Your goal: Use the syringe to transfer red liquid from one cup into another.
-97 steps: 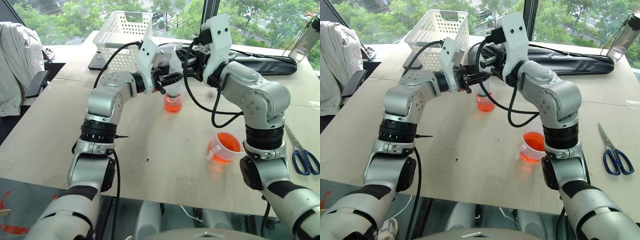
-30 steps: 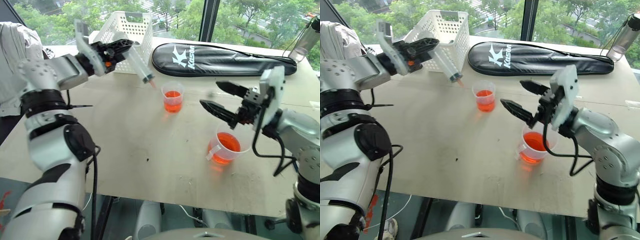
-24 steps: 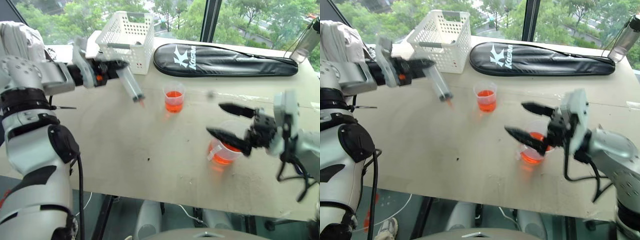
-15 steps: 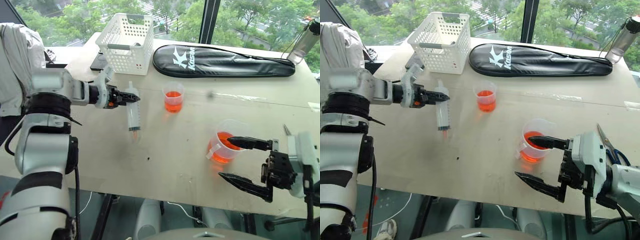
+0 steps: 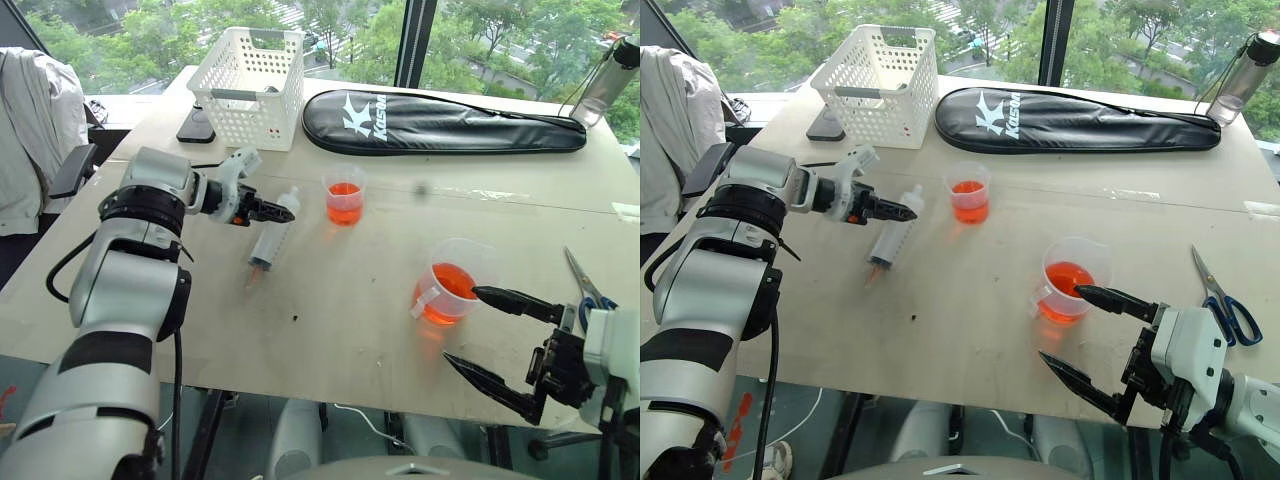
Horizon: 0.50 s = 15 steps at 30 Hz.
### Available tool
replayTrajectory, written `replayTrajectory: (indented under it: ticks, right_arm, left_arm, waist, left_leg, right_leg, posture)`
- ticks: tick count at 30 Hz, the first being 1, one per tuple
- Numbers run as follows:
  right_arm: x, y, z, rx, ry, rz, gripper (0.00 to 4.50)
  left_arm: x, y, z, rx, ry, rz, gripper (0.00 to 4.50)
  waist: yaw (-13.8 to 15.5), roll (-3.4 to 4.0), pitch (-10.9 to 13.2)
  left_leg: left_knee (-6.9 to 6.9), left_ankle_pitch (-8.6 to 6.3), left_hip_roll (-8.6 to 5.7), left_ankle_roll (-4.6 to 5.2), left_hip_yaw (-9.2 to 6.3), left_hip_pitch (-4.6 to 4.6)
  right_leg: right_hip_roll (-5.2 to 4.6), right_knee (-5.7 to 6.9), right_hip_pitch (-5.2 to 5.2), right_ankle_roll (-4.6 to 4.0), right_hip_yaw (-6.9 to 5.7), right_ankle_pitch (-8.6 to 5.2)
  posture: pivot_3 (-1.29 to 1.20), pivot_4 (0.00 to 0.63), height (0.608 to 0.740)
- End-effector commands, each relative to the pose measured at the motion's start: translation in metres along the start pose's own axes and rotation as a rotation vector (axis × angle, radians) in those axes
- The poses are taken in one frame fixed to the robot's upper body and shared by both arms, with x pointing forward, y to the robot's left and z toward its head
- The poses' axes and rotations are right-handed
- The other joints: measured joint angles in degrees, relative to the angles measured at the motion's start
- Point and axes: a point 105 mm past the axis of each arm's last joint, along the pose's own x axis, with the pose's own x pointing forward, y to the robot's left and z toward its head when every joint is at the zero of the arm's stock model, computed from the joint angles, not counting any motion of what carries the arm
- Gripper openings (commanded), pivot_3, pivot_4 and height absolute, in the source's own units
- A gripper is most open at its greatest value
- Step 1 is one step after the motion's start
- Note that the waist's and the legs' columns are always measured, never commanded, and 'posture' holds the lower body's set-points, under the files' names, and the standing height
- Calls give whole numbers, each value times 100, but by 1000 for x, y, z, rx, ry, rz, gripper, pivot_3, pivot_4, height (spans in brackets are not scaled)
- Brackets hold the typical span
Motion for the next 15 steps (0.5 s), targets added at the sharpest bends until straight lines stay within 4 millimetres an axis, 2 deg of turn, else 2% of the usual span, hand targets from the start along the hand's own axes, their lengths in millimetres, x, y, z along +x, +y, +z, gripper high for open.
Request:
replayTrajectory:
  ticks: [1,5,8,11,15]
  right_arm:
    - [1,9,10,-35,-51,19,4500]
    - [-3,6,9,-35,-33,-20,4500]
    - [-9,-1,8,-16,-34,-81,4500]
    - [-20,-9,4,-3,-27,-134,4500]
    - [-49,-18,-12,11,57,-190,4500]
  left_arm:
    - [-12,0,9,0,-53,3,4471]
    - [-32,-9,26,3,-190,-35,4471]
    - [-50,-20,44,207,-461,-14,4471]
    - [-66,-37,42,316,-630,-4,4471]
    - [-79,-73,18,468,-758,-117,4471]
  waist:
    - [23,-5,1]
    - [40,-11,2]
    - [39,-3,-2]
    - [44,-5,-3]
    - [81,-5,-3]
  left_leg:
    - [3,0,0,0,-2,-4]
    - [6,0,0,0,-5,-9]
    - [5,0,0,-1,-6,-7]
    - [5,0,3,-1,-5,-2]
    - [10,0,2,-2,-9,8]
  right_leg:
    - [-1,-1,0,0,-3,0]
    - [-5,-6,2,0,-8,0]
    - [-11,-4,4,0,-10,0]
    - [-13,0,7,0,-9,1]
    - [-14,-7,28,0,-15,1]
  posture:
    - [0,150,724]
    - [0,150,724]
    - [0,150,724]
    - [0,150,724]
    - [0,150,724]
